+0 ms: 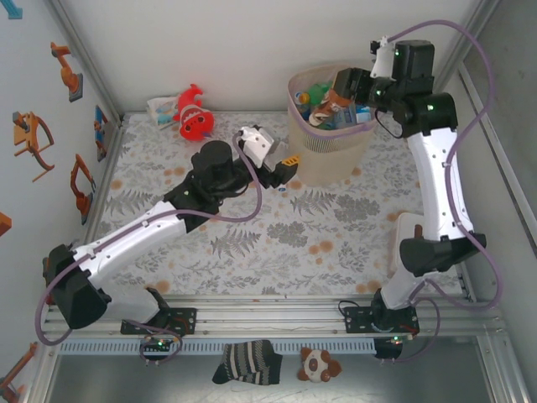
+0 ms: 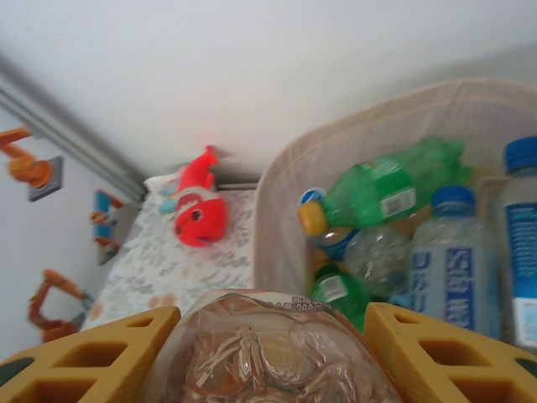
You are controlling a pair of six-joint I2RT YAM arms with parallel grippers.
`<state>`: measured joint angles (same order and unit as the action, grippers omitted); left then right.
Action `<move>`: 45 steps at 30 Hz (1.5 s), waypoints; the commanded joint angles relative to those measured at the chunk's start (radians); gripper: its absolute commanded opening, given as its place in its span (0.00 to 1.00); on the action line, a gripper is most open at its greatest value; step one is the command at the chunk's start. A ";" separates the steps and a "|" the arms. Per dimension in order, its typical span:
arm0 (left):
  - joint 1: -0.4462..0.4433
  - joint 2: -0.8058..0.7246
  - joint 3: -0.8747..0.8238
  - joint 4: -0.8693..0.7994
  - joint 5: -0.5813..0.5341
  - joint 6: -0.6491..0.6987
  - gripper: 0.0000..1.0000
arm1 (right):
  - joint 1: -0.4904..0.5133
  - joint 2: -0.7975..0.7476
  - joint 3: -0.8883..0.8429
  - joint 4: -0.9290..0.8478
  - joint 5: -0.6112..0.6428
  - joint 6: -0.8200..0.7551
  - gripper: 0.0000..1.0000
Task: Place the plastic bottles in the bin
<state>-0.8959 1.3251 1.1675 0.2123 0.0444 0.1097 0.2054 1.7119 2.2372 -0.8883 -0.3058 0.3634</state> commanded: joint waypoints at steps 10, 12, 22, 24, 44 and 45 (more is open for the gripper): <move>0.005 -0.084 -0.082 -0.065 -0.096 -0.004 0.81 | -0.002 0.158 0.204 -0.195 0.145 -0.184 0.41; 0.004 -0.082 -0.081 -0.070 -0.098 -0.005 0.81 | -0.002 0.180 0.212 -0.212 0.125 -0.200 0.41; 0.005 -0.067 -0.078 -0.076 -0.101 -0.008 0.81 | 0.007 0.287 0.208 -0.276 0.038 -0.235 0.37; 0.005 -0.066 -0.077 -0.079 -0.100 -0.008 0.81 | 0.013 0.308 0.208 -0.283 0.037 -0.243 0.37; 0.016 -0.078 -0.107 -0.075 -0.100 -0.018 0.81 | 0.087 0.365 -0.002 -0.216 0.065 -0.315 0.42; 0.018 -0.076 -0.108 -0.073 -0.100 -0.018 0.81 | 0.086 0.364 -0.001 -0.215 0.061 -0.313 0.44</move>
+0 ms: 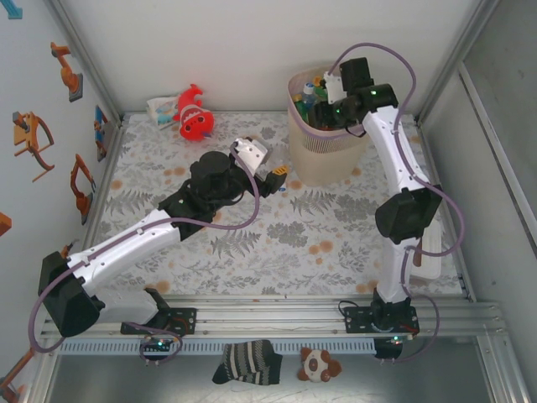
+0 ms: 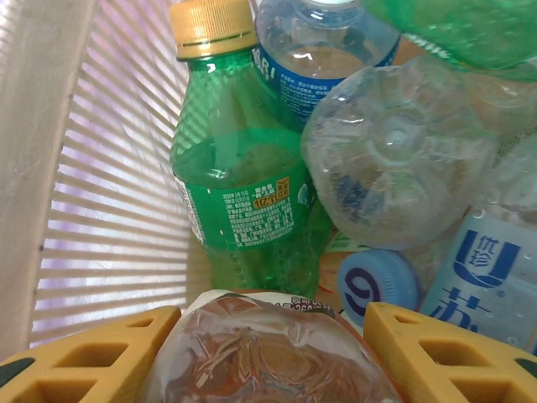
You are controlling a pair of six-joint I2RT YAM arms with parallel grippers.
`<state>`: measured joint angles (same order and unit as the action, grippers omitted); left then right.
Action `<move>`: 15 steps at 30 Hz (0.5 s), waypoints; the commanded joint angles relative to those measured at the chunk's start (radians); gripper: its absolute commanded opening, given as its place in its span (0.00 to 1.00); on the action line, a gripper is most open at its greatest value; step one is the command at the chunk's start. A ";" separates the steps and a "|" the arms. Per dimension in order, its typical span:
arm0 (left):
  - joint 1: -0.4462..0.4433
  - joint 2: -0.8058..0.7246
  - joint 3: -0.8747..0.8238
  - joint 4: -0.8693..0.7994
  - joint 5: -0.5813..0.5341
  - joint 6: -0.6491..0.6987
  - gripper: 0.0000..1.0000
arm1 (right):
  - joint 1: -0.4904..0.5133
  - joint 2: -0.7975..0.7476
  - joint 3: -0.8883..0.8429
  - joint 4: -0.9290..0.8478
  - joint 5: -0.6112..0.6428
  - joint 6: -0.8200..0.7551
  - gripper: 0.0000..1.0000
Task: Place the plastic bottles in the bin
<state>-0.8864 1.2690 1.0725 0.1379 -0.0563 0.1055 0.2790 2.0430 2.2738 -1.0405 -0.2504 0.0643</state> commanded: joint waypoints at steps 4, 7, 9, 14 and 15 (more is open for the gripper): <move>0.018 -0.010 -0.018 0.004 0.007 -0.016 0.81 | 0.013 0.013 -0.004 -0.067 0.005 -0.004 0.55; 0.027 0.004 -0.020 0.004 0.014 -0.021 0.81 | 0.014 -0.016 0.042 -0.077 -0.002 0.009 0.68; 0.035 0.014 -0.020 0.007 0.019 -0.027 0.81 | 0.014 -0.036 0.071 -0.086 -0.007 0.015 0.73; 0.053 0.041 -0.014 0.007 0.038 -0.041 0.81 | 0.014 -0.101 0.105 -0.095 0.023 0.030 0.76; 0.055 0.046 -0.013 0.006 0.042 -0.044 0.81 | 0.013 -0.113 0.105 -0.095 0.027 0.033 0.76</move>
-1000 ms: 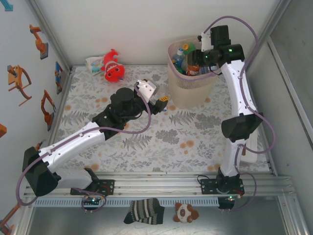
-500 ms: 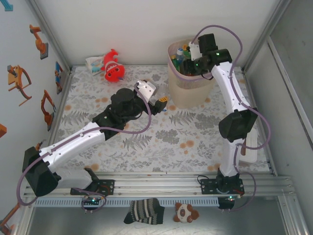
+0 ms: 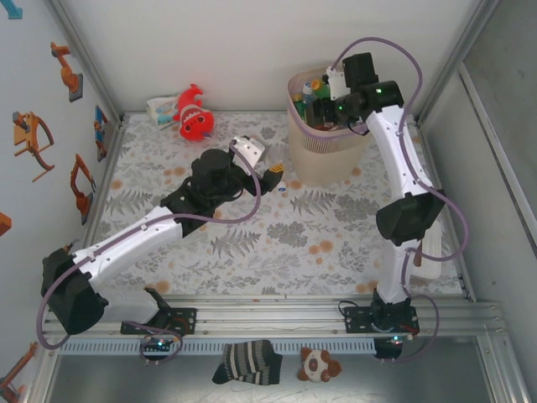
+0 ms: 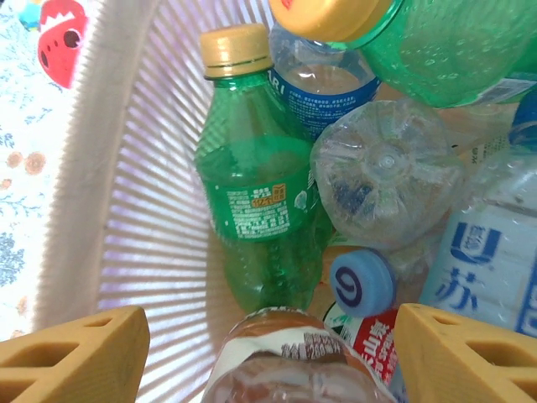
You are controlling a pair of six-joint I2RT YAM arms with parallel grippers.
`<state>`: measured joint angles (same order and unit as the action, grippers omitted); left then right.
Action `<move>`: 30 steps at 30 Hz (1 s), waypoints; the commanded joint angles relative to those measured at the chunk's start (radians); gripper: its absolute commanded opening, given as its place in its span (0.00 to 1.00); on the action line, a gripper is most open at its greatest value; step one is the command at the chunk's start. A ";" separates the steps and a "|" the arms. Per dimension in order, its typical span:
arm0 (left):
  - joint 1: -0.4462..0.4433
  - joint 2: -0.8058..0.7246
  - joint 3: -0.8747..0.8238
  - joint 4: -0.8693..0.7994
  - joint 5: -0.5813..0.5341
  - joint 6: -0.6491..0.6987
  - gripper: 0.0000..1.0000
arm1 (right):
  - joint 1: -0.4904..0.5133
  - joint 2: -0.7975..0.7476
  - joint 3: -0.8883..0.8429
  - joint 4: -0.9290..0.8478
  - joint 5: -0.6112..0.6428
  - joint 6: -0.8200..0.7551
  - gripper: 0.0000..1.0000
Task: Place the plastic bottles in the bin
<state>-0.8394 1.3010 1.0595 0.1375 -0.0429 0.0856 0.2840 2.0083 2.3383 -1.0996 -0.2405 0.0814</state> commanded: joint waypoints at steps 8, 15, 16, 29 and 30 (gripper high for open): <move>0.013 0.045 0.023 0.003 0.049 -0.037 0.80 | 0.008 -0.121 0.019 -0.032 -0.013 0.031 0.57; 0.025 0.091 0.051 -0.027 0.032 -0.069 0.80 | 0.008 -0.128 -0.083 -0.006 -0.025 0.035 0.22; 0.028 0.102 0.061 -0.035 0.031 -0.074 0.80 | 0.008 -0.126 -0.102 0.004 -0.017 0.033 0.21; 0.089 0.324 0.243 -0.204 -0.027 -0.209 0.79 | 0.008 -0.068 -0.202 0.039 -0.008 0.049 0.18; 0.097 0.344 0.252 -0.210 -0.031 -0.220 0.79 | 0.008 -0.068 -0.194 0.038 -0.009 0.055 0.18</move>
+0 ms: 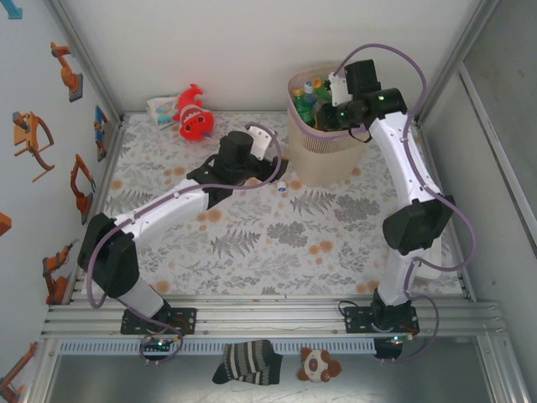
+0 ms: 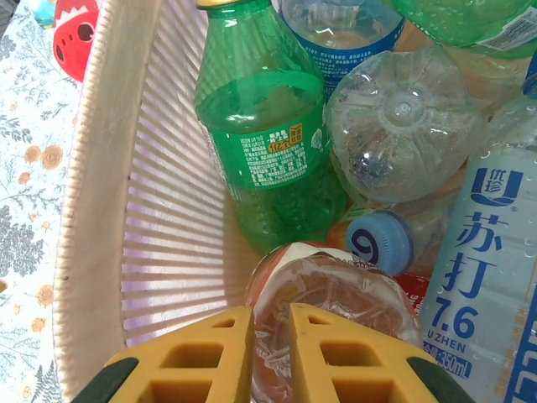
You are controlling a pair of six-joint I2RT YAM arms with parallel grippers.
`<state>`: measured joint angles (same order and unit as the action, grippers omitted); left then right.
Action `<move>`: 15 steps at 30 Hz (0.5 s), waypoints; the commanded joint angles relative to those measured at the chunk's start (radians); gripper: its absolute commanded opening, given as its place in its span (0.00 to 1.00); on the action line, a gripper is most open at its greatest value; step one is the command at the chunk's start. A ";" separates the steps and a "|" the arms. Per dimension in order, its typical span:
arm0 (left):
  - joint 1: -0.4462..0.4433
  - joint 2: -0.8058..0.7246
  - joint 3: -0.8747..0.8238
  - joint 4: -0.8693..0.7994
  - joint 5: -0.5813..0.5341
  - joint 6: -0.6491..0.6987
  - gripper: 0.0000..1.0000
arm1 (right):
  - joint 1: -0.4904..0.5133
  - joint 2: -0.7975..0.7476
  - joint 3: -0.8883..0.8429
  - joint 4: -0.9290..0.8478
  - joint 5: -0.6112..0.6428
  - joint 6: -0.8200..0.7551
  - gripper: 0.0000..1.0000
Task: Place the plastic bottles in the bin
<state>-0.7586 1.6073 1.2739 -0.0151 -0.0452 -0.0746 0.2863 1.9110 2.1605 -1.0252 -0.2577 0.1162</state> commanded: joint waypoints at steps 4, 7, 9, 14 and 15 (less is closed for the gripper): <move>0.051 0.112 0.079 -0.072 -0.015 -0.117 0.78 | 0.005 0.012 0.013 -0.055 0.008 0.028 0.18; 0.076 0.171 0.116 -0.092 -0.012 -0.155 0.79 | 0.006 -0.010 0.031 -0.065 0.012 0.036 0.18; 0.085 0.208 0.136 -0.092 -0.013 -0.176 0.79 | 0.005 -0.014 0.064 -0.097 0.014 0.037 0.18; 0.087 0.308 0.217 -0.112 -0.084 -0.252 0.82 | 0.007 -0.081 0.084 -0.118 0.023 0.043 0.18; 0.087 0.331 0.238 -0.120 -0.101 -0.274 0.82 | 0.007 -0.099 0.086 -0.120 0.027 0.045 0.18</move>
<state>-0.6708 1.9057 1.4559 -0.1028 -0.0963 -0.2653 0.2863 1.8904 2.2089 -1.1046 -0.2451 0.1429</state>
